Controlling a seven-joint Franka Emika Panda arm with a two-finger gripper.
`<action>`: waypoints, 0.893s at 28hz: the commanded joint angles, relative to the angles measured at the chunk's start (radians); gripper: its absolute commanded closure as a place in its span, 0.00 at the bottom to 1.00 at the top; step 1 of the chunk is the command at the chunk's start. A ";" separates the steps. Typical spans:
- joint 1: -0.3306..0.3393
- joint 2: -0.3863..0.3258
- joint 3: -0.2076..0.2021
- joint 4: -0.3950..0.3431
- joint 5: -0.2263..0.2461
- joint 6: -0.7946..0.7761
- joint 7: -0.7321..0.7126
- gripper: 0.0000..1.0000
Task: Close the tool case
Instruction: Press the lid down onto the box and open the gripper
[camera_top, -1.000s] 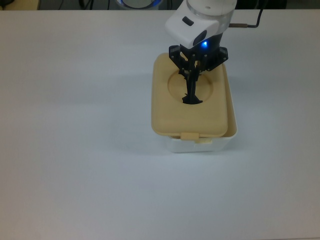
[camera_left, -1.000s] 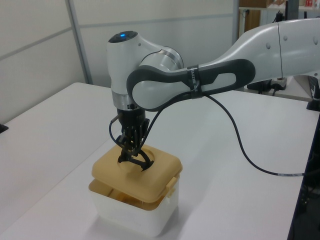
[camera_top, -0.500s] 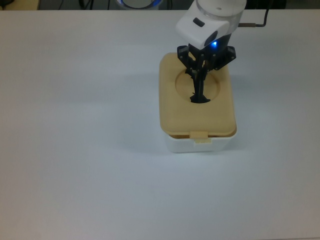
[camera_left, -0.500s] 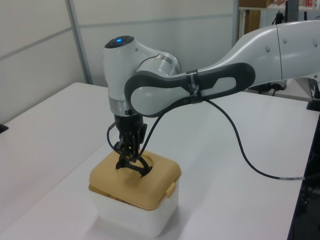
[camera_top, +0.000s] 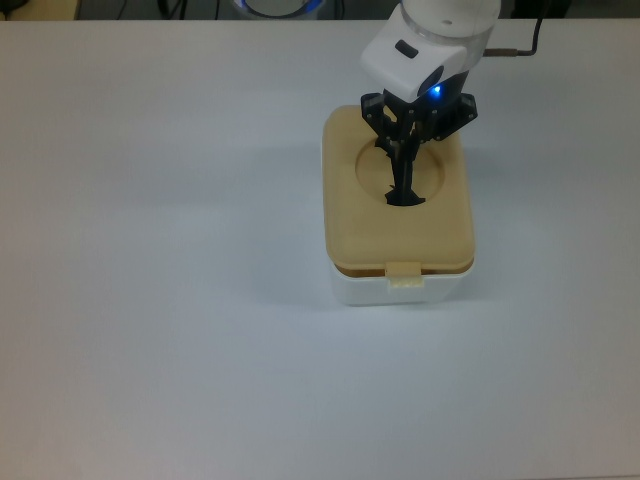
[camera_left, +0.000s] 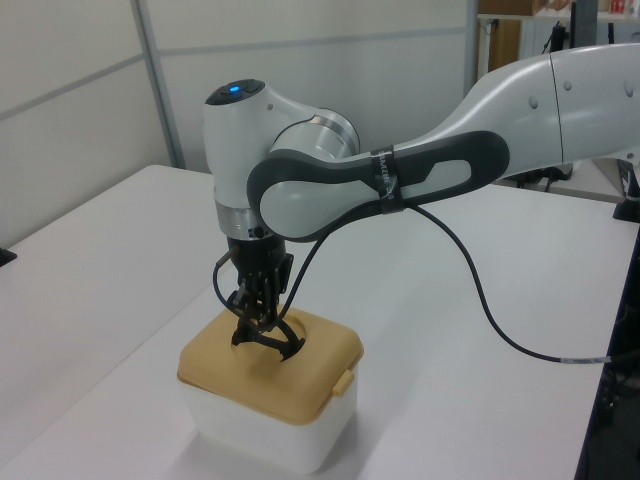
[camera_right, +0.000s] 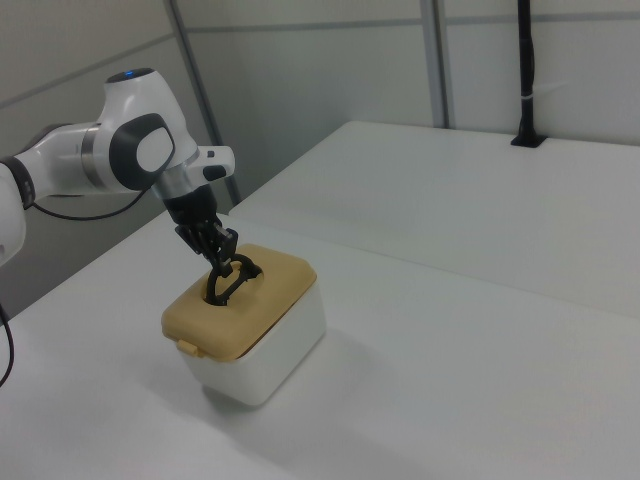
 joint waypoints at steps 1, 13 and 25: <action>0.010 -0.013 -0.011 -0.011 -0.007 0.010 0.022 1.00; 0.007 0.010 -0.017 -0.010 -0.007 0.013 0.022 0.67; 0.005 0.009 -0.019 -0.005 -0.017 0.009 0.021 0.00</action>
